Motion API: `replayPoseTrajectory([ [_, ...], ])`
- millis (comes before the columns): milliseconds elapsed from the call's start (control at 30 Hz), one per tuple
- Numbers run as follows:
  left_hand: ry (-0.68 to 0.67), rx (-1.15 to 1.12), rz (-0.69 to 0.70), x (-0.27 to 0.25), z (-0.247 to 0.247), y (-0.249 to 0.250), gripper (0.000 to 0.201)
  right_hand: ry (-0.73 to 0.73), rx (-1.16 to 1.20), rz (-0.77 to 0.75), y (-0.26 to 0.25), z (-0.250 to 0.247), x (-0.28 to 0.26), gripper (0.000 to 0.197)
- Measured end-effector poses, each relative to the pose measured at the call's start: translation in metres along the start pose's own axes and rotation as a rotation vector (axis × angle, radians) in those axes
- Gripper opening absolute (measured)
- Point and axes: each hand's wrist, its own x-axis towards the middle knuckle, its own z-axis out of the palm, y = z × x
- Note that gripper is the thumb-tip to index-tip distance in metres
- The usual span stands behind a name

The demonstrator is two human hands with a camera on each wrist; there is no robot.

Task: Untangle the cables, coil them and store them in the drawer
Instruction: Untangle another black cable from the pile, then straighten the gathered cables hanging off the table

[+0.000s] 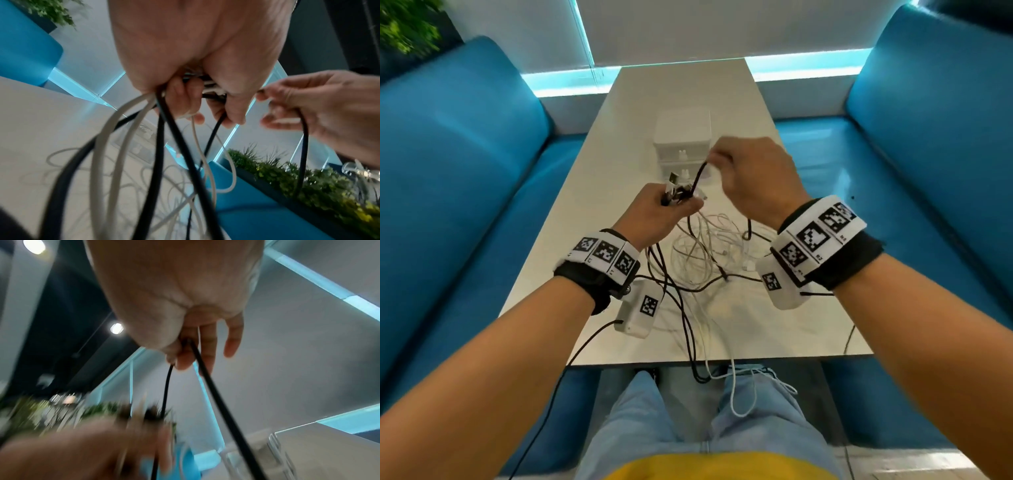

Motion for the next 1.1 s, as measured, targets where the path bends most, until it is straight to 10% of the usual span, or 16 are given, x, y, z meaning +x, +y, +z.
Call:
replayPoseTrajectory([
  [233, 0.019, -0.081, -0.075, -0.007, 0.008, -0.002, 0.013, 0.282, 0.102, 0.141, 0.022, -0.025, 0.008, 0.025],
  [367, 0.010, -0.017, -0.036, 0.000, 0.011, -0.001, 0.029, 0.110, -0.100, 0.055, 0.004, -0.015, -0.009, 0.056],
  [500, -0.044, -0.076, 0.034, -0.004, 0.016, 0.009, 0.027, -0.202, -0.300, -0.003, -0.006, 0.002, -0.017, 0.037],
  [700, -0.070, -0.097, 0.033, -0.004, 0.014, 0.020, 0.020, -0.175, 0.047, 0.125, 0.010, -0.008, -0.023, 0.031],
  [933, 0.298, 0.027, -0.146, 0.008, 0.000, -0.022, 0.029, 0.037, 0.161, 0.368, 0.063, -0.040, -0.060, 0.036],
  [1100, 0.313, 0.047, -0.065, 0.003, 0.004, -0.007, 0.018, 0.053, 0.161, 0.586, 0.111, -0.057, -0.117, 0.037],
])
